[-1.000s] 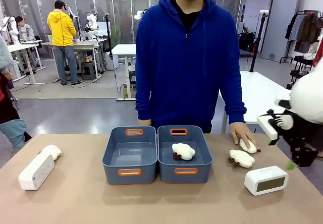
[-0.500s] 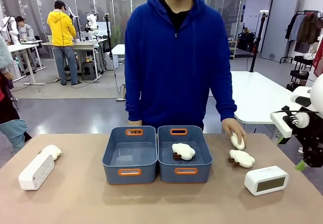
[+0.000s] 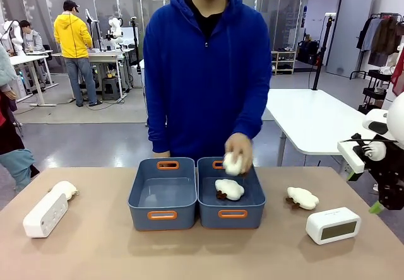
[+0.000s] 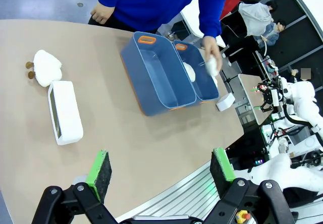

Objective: Sort the digital clocks into the basket.
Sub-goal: Pick up the Digital clock from the table and place it into the empty Plastic storage basket.

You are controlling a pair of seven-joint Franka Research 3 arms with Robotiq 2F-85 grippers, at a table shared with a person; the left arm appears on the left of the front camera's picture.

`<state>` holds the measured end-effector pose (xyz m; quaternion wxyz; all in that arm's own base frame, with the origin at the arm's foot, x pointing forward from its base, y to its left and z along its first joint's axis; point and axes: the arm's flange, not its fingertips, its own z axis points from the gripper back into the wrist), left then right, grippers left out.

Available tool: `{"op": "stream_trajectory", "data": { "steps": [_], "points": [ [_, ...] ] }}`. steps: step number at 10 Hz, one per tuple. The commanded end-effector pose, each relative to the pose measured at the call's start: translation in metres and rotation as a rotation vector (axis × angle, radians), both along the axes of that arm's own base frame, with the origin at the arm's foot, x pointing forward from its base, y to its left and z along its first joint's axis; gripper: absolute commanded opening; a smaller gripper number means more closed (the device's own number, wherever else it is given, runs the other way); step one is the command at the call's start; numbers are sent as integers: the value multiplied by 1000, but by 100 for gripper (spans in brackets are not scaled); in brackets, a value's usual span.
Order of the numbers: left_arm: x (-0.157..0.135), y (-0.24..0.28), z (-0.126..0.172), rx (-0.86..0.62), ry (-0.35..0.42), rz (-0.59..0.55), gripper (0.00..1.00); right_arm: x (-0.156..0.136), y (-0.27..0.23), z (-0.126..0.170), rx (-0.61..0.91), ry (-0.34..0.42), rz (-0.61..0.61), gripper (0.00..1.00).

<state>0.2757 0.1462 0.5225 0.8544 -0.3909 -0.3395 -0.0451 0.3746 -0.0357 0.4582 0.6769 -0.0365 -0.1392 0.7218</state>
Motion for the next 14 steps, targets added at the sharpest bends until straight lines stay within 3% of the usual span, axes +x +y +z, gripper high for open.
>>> {"op": "stream_trajectory", "data": {
  "steps": [1, 4, 6, 8, 10, 14],
  "points": [
    [0, 0, 1, -11, -14, -14, 100, 5, 6, -18, -9, 5, 10, 100],
    [0, 0, 1, -11, -14, -14, 100, 31, 23, -64, -38, 27, 37, 100],
    [0, 0, 1, -11, -14, -14, 100, 37, 29, -87, -51, 97, 45, 100],
    [0, 0, 1, -11, -14, -14, 100, 43, 36, -99, -62, 118, 47, 100],
    [0, 0, 1, -11, -14, -14, 100, 51, 39, -106, -86, 84, 37, 100],
    [0, 0, 1, -11, -14, -14, 100, 65, 45, -125, -101, 131, 38, 100]
  ]
}}
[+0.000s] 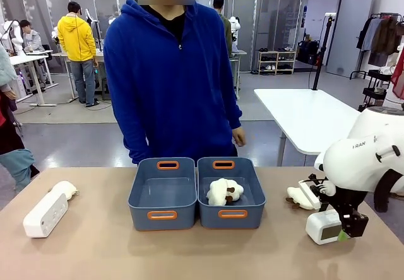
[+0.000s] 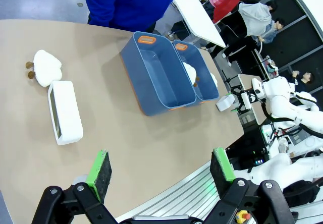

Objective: Sort the digital clocks into the basket.
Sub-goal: Pick up the Digital clock from the table and place it into the empty Plastic storage basket.

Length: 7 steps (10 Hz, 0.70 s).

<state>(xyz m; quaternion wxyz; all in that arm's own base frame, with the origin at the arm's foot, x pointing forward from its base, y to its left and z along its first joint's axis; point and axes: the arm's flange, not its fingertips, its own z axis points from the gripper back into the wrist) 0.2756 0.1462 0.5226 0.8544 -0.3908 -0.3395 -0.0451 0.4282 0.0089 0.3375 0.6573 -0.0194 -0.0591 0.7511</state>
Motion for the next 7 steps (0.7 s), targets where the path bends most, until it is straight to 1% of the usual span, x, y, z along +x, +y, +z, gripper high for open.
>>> {"op": "stream_trajectory", "data": {
  "steps": [1, 2, 3, 4, 5, 7],
  "points": [
    [0, 0, 1, -11, -14, -14, 100, 14, 0, -5, 4, -1, -37, 100],
    [0, 0, 1, -11, -14, -14, 100, 15, 1, -5, 1, 1, -32, 91],
    [0, 0, 1, -11, -14, -14, 100, 15, 0, -6, -9, 7, -30, 40],
    [0, 0, 1, -11, -14, -14, 100, 15, 0, -7, -15, 13, -39, 31],
    [0, 0, 1, -11, -14, -14, 100, 15, -1, -8, -18, 16, -50, 0],
    [0, 0, 1, -11, -14, -14, 100, 16, -3, -6, -20, 28, -52, 0]
  ]
}}
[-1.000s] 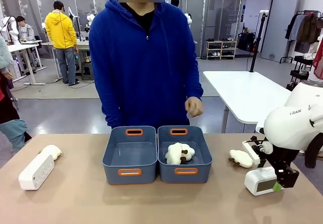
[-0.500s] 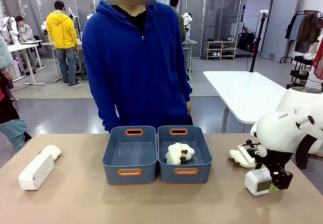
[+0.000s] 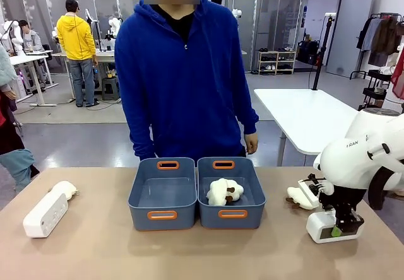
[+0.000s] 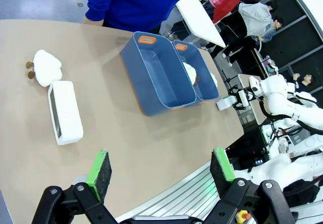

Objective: Sort the digital clocks into the basket.
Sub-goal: Pick up the Digital clock from the table and place it into the empty Plastic storage basket.

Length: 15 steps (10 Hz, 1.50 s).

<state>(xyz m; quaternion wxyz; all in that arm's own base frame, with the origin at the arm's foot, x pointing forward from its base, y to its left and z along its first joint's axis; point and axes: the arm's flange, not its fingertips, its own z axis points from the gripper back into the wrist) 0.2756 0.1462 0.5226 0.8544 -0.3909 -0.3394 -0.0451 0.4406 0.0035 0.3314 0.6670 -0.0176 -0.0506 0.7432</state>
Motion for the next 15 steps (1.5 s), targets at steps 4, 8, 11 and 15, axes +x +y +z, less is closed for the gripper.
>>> {"op": "stream_trajectory", "data": {
  "steps": [4, 8, 11, 15],
  "points": [
    [0, 0, 1, -11, -14, -14, 100, -15, -12, 53, 42, 19, -44, 44],
    [0, 0, 1, -11, -14, -14, 100, -52, -51, 130, 277, -38, -116, 44],
    [0, 0, 1, -11, -14, -14, 100, -62, -41, 148, 332, -68, -134, 44],
    [0, 0, 1, -11, -14, -14, 100, -40, 96, 205, 305, -154, -107, 44]
  ]
}}
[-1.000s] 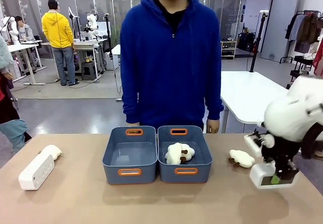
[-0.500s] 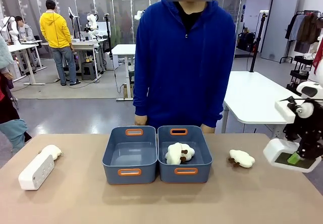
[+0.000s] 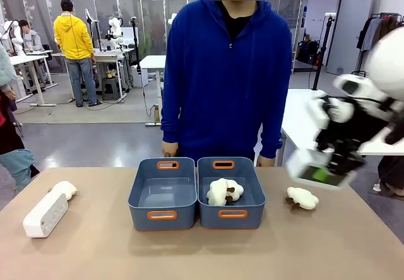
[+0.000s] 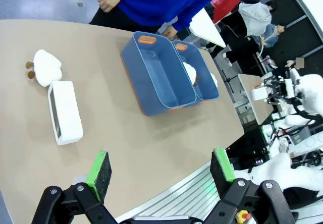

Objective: Sort the digital clocks into the basket.
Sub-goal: Pick up the Digital clock from the table and place it into the empty Plastic storage basket.

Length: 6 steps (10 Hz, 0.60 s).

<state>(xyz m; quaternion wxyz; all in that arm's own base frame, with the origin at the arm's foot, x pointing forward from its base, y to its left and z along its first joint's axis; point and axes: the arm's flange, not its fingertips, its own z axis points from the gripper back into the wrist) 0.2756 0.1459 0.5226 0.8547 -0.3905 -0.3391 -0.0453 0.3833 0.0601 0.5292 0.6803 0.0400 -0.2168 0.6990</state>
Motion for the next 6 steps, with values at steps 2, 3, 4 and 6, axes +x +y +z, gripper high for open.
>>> {"op": "stream_trajectory", "data": {
  "steps": [2, 3, 4, 6],
  "points": [
    [0, 0, 1, -12, -15, -14, 100, 40, 127, 14, -50, -41, -79, 44],
    [0, 0, 1, -12, -15, -14, 100, 49, 172, 14, -62, -59, -90, 44],
    [0, 0, 1, -12, -15, -14, 100, 58, 213, 9, -79, -78, -100, 44],
    [0, 0, 1, -12, -15, -14, 100, 68, 287, -10, -90, -124, -155, 44]
  ]
}}
